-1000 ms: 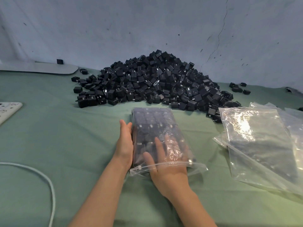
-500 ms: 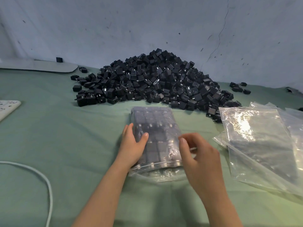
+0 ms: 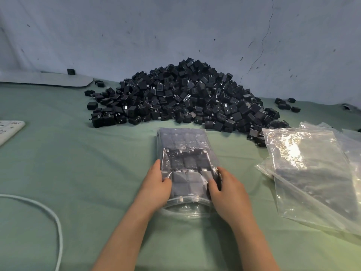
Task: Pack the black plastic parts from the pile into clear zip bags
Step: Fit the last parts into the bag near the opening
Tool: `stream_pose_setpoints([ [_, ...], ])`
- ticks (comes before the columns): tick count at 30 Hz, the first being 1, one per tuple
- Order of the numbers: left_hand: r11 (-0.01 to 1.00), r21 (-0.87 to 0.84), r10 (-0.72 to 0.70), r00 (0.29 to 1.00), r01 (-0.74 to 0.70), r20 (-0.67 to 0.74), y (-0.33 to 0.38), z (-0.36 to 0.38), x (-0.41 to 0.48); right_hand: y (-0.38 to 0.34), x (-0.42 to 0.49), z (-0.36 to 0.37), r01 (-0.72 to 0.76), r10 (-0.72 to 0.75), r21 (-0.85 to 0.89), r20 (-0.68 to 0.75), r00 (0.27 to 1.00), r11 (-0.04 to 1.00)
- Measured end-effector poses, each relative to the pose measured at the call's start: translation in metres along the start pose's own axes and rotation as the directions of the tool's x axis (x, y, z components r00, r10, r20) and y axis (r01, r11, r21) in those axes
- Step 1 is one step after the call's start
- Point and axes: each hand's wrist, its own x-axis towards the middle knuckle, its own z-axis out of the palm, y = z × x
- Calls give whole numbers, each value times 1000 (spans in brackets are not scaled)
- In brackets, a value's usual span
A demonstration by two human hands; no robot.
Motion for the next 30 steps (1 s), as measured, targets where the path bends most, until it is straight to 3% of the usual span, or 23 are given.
stream_pose_setpoints([
  [7, 1000, 20, 16, 999, -16, 39, -2, -7, 1, -6, -3, 6, 4, -4, -24, 28, 1000, 1000],
  [13, 987, -162, 18, 980, 15, 200, -20, -29, -4, 16, -10, -30, -17, -35, 288, 175, 984, 957],
  [15, 1000, 9, 25, 931, -30, 365, -24, -36, -10, 28, -22, -43, 9, -125, 331, 331, 935, 943],
  [17, 948, 283, 6, 898, -145, 440, -25, -36, -23, 33, -32, -43, 76, -173, 225, 453, 875, 971],
  [19, 901, 375, 84, 937, -216, 340, -26, -25, -30, 31, -36, -32, 136, -159, 85, 395, 905, 987],
  [22, 901, 362, 217, 971, -238, 99, -25, -11, -33, 21, -32, -14, 188, -190, 26, 134, 973, 982],
  [30, 893, 401, 210, 977, -206, 36, -26, -2, -34, 20, -27, -1, 125, -127, -87, -28, 991, 988],
])
